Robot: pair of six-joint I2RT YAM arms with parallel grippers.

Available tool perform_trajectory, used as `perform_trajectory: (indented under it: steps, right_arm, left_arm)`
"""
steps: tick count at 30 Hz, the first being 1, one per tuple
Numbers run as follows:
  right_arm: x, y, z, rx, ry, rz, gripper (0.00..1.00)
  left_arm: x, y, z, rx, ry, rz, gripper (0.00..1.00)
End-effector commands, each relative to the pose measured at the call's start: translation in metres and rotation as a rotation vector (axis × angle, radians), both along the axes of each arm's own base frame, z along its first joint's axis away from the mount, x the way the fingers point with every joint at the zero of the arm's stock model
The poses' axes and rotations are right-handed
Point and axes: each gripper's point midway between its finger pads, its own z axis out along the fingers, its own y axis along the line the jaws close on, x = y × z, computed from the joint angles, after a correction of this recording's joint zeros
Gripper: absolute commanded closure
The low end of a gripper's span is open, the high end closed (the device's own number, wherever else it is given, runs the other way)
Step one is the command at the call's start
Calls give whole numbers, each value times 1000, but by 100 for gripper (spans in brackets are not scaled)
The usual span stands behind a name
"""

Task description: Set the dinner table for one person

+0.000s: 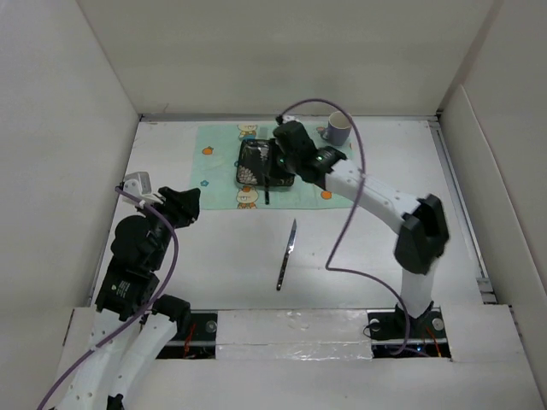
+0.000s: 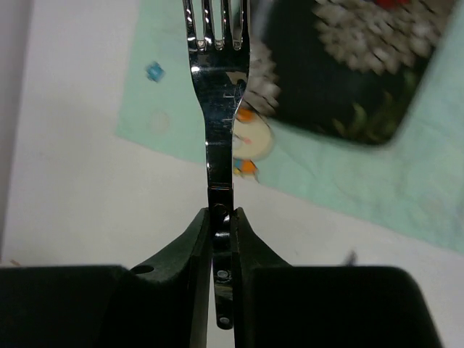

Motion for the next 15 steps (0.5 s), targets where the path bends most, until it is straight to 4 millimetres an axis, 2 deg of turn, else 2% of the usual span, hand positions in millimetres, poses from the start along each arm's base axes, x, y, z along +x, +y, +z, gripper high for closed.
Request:
perform_trajectory:
  steps: [1,2,3,4,8,9,11,14,15]
  right_arm:
    - [36,68,10,73,-38,84,100]
    - [40,82,7,77,-31,97,100]
    - [47,86,2,61,-20,81,100]
    - [59,109,2,83,-31,82,100]
    - [82,134,-19,126,6,36,100]
    - [82,146,-19,158,-1,44,100]
    - [88,154,-33,196,13,20,100]
    - [90,172,-37,235,-8,7,100]
    - [93,180,-44,253,-9,15,100]
  left_arm:
    - [5,16,16,-52,-8,105,64]
    - [5,20,14,-58,-1,132,64]
    - [4,22,15,-63,-2,140,64]
    - [4,22,15,-66,-2,140,64]
    - [1,29,19,-93,-18,177,64]
    - [1,29,19,-106,-16,181,62]
    - [0,31,20,-109,-13,190,62]
    - [0,28,20,-112,-10,177,62]
    - [0,28,20,-113,-11,172,62]
